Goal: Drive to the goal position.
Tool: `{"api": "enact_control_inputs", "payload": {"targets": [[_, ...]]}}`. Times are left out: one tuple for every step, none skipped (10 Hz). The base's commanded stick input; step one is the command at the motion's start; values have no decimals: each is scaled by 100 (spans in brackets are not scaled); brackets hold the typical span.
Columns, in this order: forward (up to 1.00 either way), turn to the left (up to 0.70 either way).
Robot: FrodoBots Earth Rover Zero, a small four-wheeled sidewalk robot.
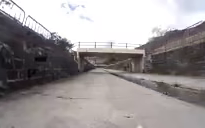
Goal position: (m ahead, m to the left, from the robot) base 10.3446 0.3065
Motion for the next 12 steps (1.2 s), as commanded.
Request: {"api": "enact_control_inputs", "payload": {"targets": [[100, 0], [100, 0], [100, 0], [100, 0], [100, 0], [100, 0], [100, 0], [100, 0], [100, 0], [100, 0], [100, 0], [100, 0]]}}
